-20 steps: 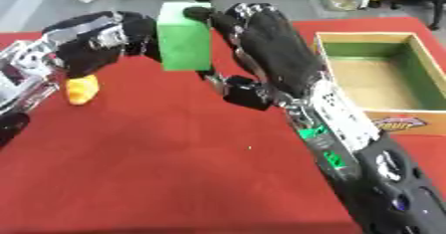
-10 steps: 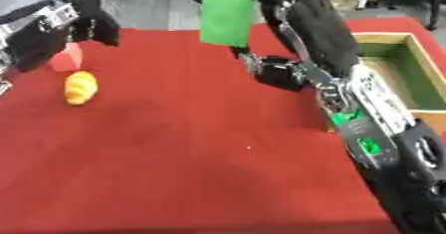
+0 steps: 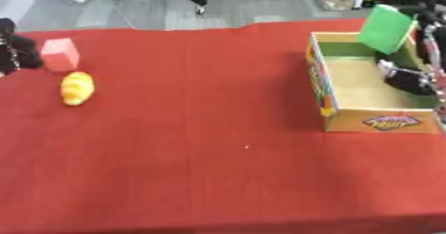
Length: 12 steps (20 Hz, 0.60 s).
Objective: Pick up the objects with one hand, pass them to the other hand, and then place them into the box on the other side of the table.
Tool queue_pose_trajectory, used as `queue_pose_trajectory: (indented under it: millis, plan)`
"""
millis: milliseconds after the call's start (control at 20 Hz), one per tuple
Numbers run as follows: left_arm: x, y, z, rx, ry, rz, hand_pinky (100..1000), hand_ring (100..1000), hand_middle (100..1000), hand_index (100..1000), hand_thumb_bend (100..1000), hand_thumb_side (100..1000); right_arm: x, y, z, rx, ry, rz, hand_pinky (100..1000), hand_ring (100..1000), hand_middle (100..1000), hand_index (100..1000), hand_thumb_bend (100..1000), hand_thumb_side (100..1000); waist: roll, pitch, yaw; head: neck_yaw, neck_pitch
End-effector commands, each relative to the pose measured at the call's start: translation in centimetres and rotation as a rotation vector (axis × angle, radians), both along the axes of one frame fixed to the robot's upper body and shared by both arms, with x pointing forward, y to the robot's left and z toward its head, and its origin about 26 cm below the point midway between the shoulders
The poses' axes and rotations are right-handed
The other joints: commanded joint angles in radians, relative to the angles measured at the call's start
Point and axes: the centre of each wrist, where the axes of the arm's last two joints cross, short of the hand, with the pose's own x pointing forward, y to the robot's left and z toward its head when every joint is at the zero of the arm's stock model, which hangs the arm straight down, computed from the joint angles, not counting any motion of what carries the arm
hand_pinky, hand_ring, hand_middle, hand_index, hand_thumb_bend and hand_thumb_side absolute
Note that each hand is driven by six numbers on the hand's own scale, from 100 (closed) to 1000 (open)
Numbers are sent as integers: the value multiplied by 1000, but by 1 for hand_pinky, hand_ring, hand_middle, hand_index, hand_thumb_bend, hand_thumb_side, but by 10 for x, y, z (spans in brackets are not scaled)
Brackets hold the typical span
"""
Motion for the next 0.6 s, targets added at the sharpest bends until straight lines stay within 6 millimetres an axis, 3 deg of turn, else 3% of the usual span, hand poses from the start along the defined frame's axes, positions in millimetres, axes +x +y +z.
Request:
queue_pose_trajectory:
  millis: [50, 300, 600]
  plan:
    - [-6, 2, 11, -25, -67, 44, 758, 596, 536, 659, 471, 787, -1, -37, 17, 9, 48, -122, 520, 265, 232, 757, 100, 528, -8, -9, 4, -8, -2]
    - [-10, -4, 7, -52, -69, 74, 756, 593, 533, 657, 467, 787, 2, -50, 6, 36, 177, -103, 546, 294, 261, 811, 100, 650, -7, -9, 7, -5, -2]
    - [-11, -5, 5, -63, -65, 79, 754, 592, 532, 656, 466, 786, 3, -50, 15, 15, 255, -64, 554, 301, 267, 836, 100, 704, -7, -8, 8, -3, -2]
